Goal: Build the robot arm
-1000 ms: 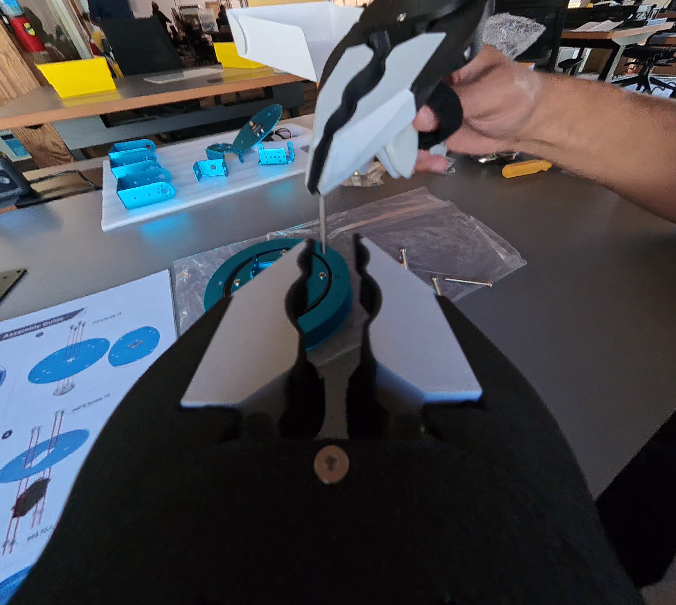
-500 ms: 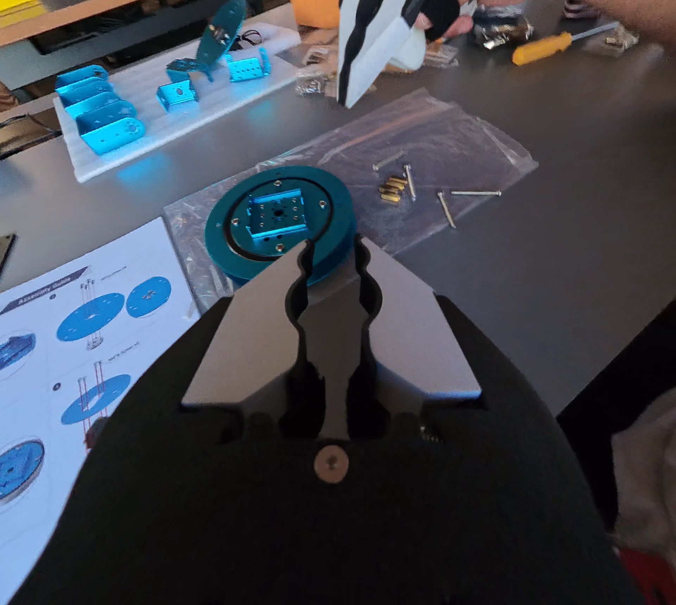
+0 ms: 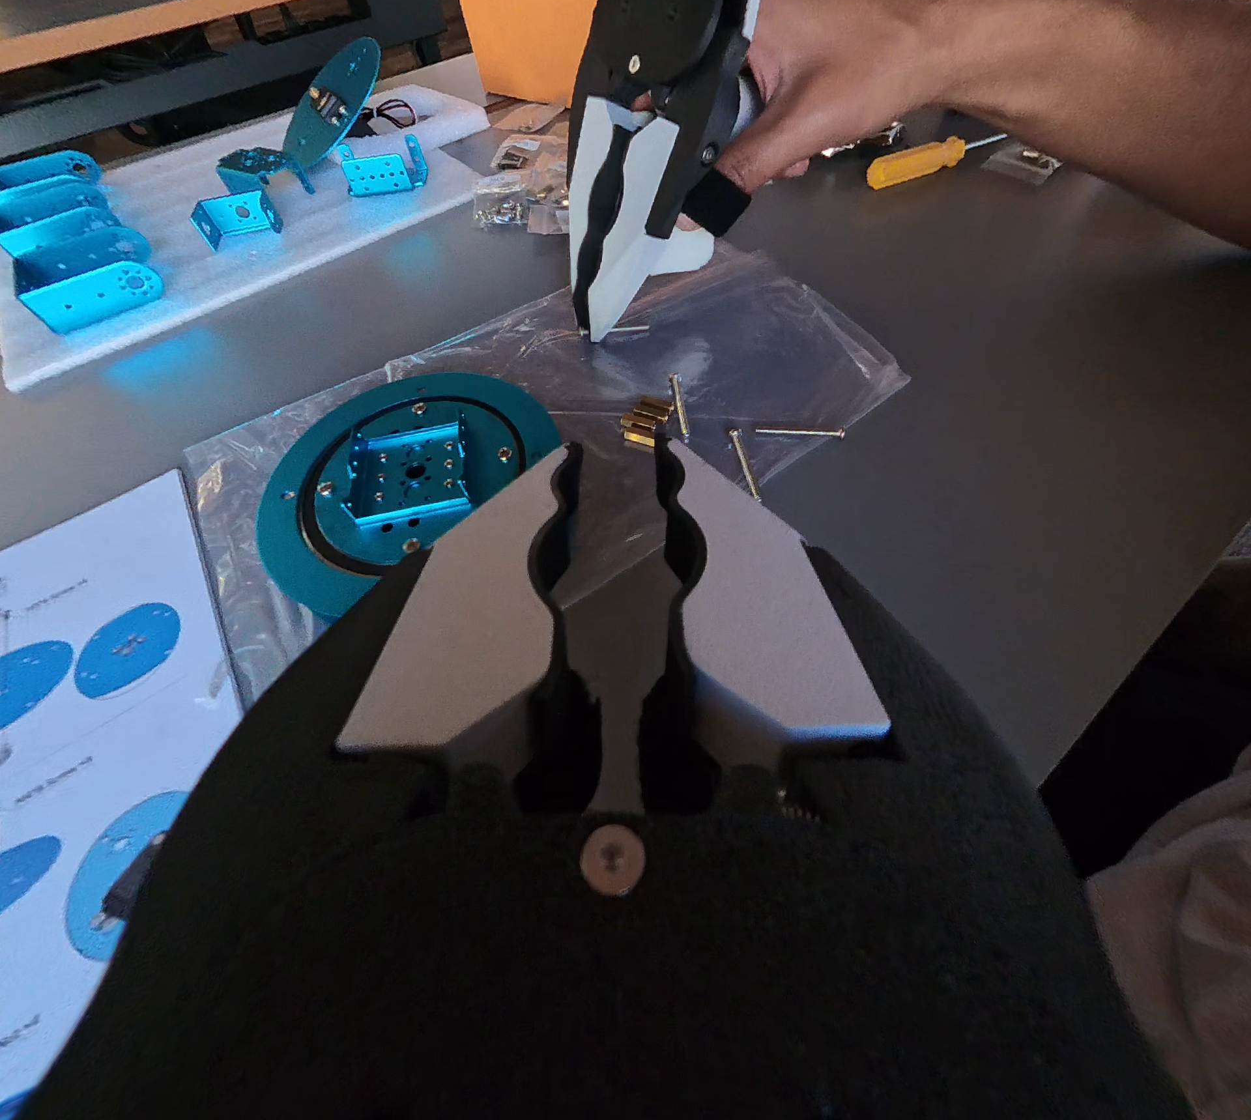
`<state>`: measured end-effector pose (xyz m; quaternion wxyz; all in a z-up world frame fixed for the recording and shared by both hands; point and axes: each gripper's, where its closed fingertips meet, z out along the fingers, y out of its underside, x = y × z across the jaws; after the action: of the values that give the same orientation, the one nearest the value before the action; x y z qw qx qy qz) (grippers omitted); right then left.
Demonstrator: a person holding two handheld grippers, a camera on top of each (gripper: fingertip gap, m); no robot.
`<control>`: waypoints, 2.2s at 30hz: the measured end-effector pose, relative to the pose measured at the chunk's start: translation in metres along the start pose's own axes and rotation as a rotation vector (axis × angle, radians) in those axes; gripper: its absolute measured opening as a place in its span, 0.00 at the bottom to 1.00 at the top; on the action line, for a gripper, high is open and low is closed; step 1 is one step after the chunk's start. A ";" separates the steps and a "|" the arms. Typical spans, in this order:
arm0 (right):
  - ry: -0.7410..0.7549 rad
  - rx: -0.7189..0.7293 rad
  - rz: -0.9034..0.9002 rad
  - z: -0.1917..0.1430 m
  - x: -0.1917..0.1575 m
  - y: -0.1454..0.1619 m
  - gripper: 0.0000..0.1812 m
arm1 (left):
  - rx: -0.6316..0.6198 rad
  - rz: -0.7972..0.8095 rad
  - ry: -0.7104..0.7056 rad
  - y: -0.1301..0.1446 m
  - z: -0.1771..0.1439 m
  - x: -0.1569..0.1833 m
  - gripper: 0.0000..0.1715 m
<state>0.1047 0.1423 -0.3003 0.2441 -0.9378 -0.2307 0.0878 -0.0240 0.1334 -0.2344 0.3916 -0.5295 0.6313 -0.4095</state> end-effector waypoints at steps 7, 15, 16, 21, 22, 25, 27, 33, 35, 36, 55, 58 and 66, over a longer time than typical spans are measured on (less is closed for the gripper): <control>0.005 0.143 0.021 -0.008 -0.006 -0.029 0.01 | -0.012 -0.158 -0.035 0.000 0.018 -0.010 0.19; -0.456 0.800 0.100 -0.077 -0.098 -0.128 0.01 | 0.214 -0.339 -0.066 -0.044 0.034 -0.019 0.28; -0.461 0.817 0.097 -0.079 -0.102 -0.130 0.01 | 0.252 -0.359 -0.071 -0.048 0.030 -0.022 0.25; -0.426 0.825 0.081 -0.073 -0.100 -0.127 0.01 | 0.348 -0.359 -0.007 -0.061 0.017 -0.016 0.04; -0.442 0.831 0.091 -0.073 -0.100 -0.127 0.01 | 0.338 -0.341 -0.024 -0.059 0.018 -0.017 0.03; -0.447 0.813 0.095 -0.073 -0.097 -0.124 0.01 | 0.263 -0.225 -0.075 -0.049 0.015 -0.024 0.01; -0.434 0.743 0.076 -0.066 -0.096 -0.120 0.06 | 0.183 -0.126 -0.084 -0.039 0.013 -0.028 0.01; -0.241 0.518 -0.098 -0.054 -0.092 -0.117 0.12 | -0.020 0.133 -0.158 -0.013 0.008 -0.044 0.01; -0.185 0.445 -0.145 -0.049 -0.092 -0.116 0.13 | -0.051 0.193 -0.165 -0.009 0.007 -0.043 0.01; -0.173 0.411 -0.162 -0.046 -0.093 -0.115 0.13 | -0.054 0.206 -0.168 -0.010 0.006 -0.042 0.01; -0.183 0.274 -0.200 -0.036 -0.095 -0.107 0.03 | -0.033 0.130 -0.064 -0.005 0.003 -0.031 0.05; -0.174 0.110 -0.206 -0.029 -0.077 -0.094 0.03 | -0.084 0.199 -0.121 0.009 -0.001 -0.049 0.15; -0.145 -0.078 -0.276 -0.006 -0.067 -0.082 0.03 | -0.126 0.098 0.015 0.018 0.015 -0.077 0.18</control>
<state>0.0152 0.1719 -0.2510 0.2002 -0.8971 -0.3778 0.1118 -0.0067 0.2100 -0.2522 0.3724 -0.5184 0.6840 -0.3531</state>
